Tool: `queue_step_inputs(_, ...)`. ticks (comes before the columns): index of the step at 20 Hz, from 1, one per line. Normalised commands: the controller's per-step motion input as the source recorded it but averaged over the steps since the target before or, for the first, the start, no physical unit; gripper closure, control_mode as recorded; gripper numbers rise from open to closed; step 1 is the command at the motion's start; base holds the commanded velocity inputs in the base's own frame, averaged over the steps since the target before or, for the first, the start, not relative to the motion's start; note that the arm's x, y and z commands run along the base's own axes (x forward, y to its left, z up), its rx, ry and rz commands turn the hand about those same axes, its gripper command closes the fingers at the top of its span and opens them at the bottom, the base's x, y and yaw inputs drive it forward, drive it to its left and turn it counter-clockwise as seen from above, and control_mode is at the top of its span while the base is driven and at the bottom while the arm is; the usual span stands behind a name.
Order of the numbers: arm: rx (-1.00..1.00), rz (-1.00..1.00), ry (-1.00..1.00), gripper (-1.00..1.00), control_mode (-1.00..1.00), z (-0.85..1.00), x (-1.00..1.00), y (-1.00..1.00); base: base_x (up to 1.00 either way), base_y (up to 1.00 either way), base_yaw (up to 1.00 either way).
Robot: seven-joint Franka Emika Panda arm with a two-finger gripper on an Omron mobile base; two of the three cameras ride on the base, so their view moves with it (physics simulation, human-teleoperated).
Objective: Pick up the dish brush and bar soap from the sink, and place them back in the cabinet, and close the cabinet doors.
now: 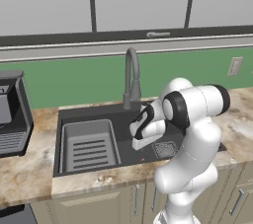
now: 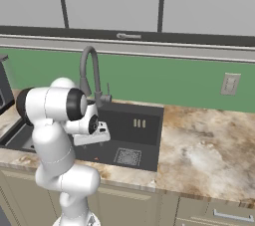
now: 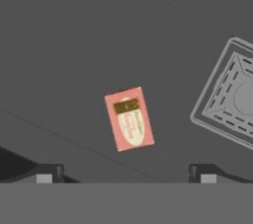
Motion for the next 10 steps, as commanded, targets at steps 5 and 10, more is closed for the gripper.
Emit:
queue_step_inputs(5, 0.00, 0.02, 0.00, -1.00, -1.00, -0.05, 0.07, 0.00, 0.00, 0.00, 0.00)
queue_step_inputs(10, 0.00, 0.04, 0.00, -1.00, -1.00, -0.09, 0.11, 0.00, 0.00, 0.00, 0.00)
